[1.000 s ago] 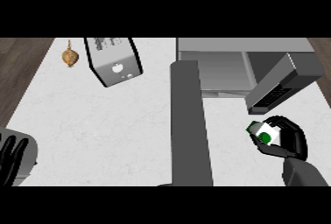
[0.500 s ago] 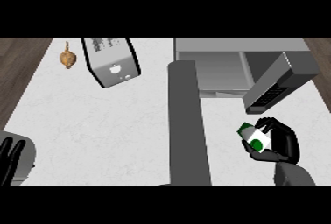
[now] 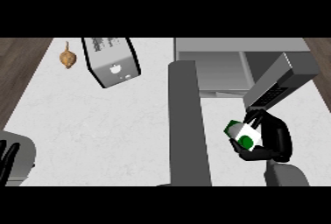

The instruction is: Pick up the milk, place it into the microwave and close the microwave

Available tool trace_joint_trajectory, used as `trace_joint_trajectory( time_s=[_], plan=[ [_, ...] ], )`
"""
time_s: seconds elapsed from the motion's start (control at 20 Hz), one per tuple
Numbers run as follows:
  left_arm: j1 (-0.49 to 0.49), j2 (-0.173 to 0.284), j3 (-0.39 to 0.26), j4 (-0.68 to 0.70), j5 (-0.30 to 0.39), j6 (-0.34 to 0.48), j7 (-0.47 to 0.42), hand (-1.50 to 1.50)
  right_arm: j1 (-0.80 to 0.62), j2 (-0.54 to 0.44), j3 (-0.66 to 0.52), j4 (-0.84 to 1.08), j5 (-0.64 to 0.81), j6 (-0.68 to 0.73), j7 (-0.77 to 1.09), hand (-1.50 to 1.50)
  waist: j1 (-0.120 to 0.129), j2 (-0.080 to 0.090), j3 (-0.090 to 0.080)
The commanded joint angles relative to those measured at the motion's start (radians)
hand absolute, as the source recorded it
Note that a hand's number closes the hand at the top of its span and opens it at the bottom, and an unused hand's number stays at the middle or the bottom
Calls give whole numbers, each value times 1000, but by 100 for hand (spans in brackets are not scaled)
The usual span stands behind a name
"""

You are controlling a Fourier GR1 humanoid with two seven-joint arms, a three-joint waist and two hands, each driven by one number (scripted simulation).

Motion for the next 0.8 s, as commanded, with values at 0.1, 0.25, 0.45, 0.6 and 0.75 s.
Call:
trace_joint_trajectory(
  time_s=[0.1, 0.25, 0.45, 0.6, 0.75],
  plan=[
    [2, -3, 26, 29, 14, -36, -15, -150, -28, 39, 75, -107, 113, -142, 118, 150, 7, 2, 1],
    [51, -14, 43, 18, 1, -65, -58, -150, -160, 27, 44, -29, 119, -185, 219, 150, 14, 3, 1],
    [-60, 35, 85, 56, 56, -25, 12, -150, -309, 22, 14, 80, 129, -224, 267, 150, 13, 5, 1],
    [-36, 10, 85, 92, 7, -54, -48, -150, -421, 47, 7, 229, 148, -261, 248, 150, 18, 6, 1],
    [-65, -12, 49, 84, -32, -32, -28, -150, -543, 10, -46, 397, 123, -234, 193, 150, 20, 7, 1]
  ],
)
